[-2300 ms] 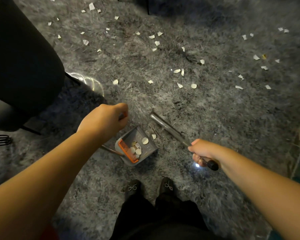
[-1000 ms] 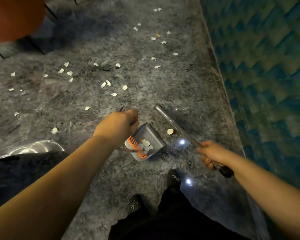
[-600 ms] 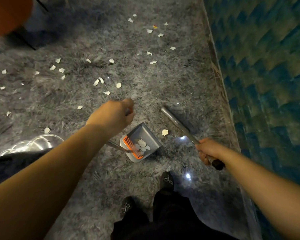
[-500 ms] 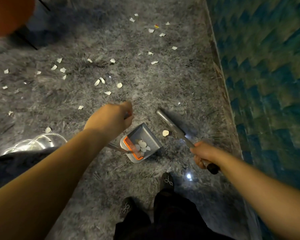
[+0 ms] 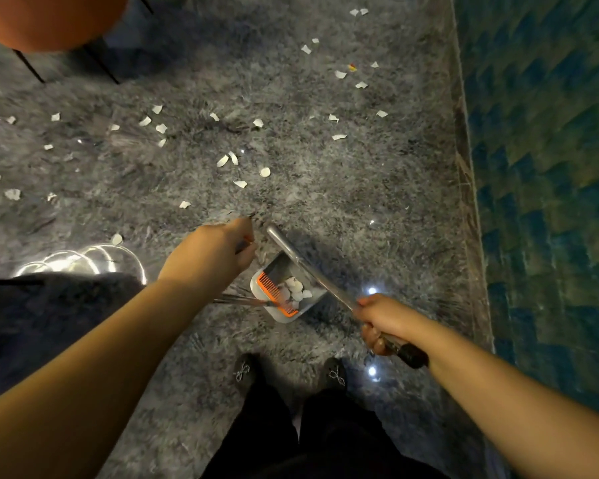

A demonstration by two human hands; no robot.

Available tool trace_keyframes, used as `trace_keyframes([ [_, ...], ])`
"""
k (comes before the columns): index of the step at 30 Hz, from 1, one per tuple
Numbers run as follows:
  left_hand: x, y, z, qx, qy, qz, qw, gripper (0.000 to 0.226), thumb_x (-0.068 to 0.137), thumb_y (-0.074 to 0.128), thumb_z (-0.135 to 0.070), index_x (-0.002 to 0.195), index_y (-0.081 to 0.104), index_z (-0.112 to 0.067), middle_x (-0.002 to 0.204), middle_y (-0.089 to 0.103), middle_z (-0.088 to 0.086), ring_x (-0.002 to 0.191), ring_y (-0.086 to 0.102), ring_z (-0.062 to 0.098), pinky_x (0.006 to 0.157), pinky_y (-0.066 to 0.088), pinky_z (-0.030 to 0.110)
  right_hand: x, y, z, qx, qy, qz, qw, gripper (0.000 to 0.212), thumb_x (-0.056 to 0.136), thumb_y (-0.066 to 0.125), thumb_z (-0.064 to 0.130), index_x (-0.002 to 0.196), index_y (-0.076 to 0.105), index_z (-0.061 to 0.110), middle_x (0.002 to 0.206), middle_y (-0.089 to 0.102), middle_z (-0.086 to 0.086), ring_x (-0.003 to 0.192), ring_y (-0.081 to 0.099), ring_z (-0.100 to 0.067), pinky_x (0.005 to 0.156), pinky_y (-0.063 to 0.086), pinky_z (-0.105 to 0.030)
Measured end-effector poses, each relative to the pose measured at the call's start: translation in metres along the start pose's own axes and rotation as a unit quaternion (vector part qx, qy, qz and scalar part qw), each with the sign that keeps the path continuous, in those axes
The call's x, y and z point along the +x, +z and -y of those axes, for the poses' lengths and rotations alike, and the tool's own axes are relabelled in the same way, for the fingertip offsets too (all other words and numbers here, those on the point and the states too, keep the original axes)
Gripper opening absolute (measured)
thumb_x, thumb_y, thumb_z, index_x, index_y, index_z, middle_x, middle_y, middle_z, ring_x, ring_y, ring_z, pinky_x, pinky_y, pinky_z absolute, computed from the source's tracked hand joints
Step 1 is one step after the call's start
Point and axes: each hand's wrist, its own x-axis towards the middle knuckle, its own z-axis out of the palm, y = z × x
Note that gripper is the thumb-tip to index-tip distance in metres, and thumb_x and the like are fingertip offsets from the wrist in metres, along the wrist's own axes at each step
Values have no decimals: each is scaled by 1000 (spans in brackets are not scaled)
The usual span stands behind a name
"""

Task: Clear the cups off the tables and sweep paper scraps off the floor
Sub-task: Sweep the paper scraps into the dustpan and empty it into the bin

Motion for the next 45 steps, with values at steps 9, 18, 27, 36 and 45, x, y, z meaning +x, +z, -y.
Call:
trace_keyframes([
  [9, -1, -46, 81, -57, -48, -84, 994, 14, 88, 67, -33, 93, 61, -23, 72, 66, 6, 70, 63, 33, 61, 54, 42, -12, 64, 82, -7, -67, -53, 996, 14, 101, 43, 10, 112, 40, 19, 58, 37, -6, 30, 32, -6, 33, 29, -13],
  [18, 19, -104, 182, -62, -102, -129, 984, 10, 87, 67, -33, 90, 61, -25, 63, 52, -4, 68, 60, 30, 58, 50, 35, 12, 138, 162, 31, -98, -85, 991, 25, 101, 44, 10, 125, 41, 17, 62, 38, -6, 28, 32, -5, 34, 29, -11],
  [27, 70, -125, 246, -60, -136, -150, 977, 13, 87, 66, -38, 88, 59, -27, 69, 64, 6, 67, 60, 31, 57, 50, 35, 53, 152, 241, 18, -95, -95, 991, 34, 101, 43, 9, 134, 37, 12, 61, 36, -6, 27, 32, -5, 34, 30, -11],
  [36, 182, -139, 279, -39, -176, -135, 974, 14, 87, 69, -32, 91, 65, -20, 69, 64, 8, 67, 61, 32, 58, 42, 30, 114, 117, 367, -44, -64, -90, 993, 28, 101, 42, 8, 128, 37, 5, 62, 36, -5, 28, 31, -5, 36, 29, -11],
  [45, 298, -169, 303, -22, -210, -120, 970, 13, 84, 72, -29, 86, 65, -18, 62, 53, 2, 59, 50, 25, 57, 37, 29, 173, 91, 510, -156, -47, -74, 984, 10, 100, 44, 7, 95, 46, 14, 57, 39, -7, 31, 33, -9, 36, 30, -13],
])
